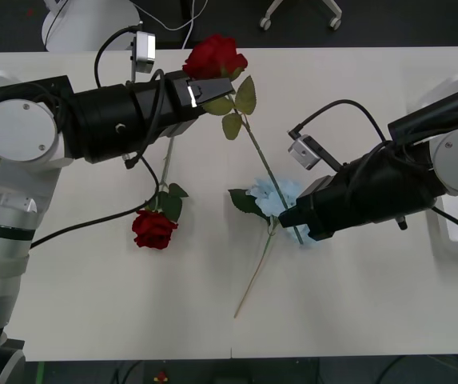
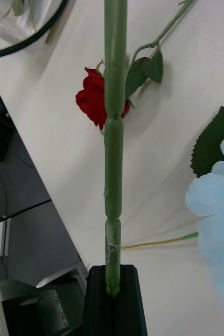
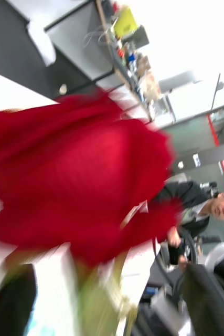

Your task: Put the red flowers into the right box and the blue flowers into the left box

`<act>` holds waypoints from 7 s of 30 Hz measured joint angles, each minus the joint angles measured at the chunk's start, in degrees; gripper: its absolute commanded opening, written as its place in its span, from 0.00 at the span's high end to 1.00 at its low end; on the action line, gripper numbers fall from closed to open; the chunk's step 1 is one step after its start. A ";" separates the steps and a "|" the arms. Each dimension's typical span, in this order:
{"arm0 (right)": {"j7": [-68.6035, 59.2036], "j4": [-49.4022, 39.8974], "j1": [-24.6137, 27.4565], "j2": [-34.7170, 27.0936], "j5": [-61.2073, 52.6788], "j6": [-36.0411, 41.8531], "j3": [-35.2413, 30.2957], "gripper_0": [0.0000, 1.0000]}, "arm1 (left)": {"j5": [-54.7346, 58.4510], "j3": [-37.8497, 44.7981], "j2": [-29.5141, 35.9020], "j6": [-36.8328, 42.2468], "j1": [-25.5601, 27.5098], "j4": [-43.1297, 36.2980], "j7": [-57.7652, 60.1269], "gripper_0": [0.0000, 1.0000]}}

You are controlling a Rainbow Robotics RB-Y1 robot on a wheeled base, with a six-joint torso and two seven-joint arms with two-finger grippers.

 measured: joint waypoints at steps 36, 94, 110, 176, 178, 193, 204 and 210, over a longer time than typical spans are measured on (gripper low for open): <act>-3.46 44.53 -1.15 -21.51 37.43 -4.42 -12.98 1.00 | -37.11 5.87 5.37 29.33 1.33 1.53 -1.30 0.00; -71.32 -3.33 -2.55 -17.74 24.29 5.16 -2.39 0.07 | -50.32 -4.97 -4.06 18.94 -4.47 20.23 -4.42 1.00; -95.99 -19.41 -2.62 -10.25 44.77 6.71 16.47 0.05 | -32.32 3.07 2.71 27.71 -4.12 2.61 59.69 1.00; -90.52 5.16 -4.82 14.20 67.06 4.41 34.54 0.01 | -54.37 -0.10 4.43 38.96 -11.17 2.85 27.33 0.00; -90.51 6.40 -5.25 15.31 67.24 4.39 34.54 0.01 | -54.94 -0.09 4.43 38.20 -11.16 2.85 15.06 0.00; -90.43 11.37 -6.41 17.48 67.78 3.66 34.54 1.00 | -55.04 -1.39 4.43 28.86 -9.44 6.07 -31.51 0.00; -90.17 11.52 -6.89 17.42 66.87 3.66 33.74 1.00 | -54.46 -5.62 4.43 21.50 -7.17 10.52 -41.06 0.00; -79.29 10.37 -8.28 15.73 60.48 2.95 25.73 1.00 | -54.12 -9.20 4.43 13.59 -5.88 14.19 -42.14 0.00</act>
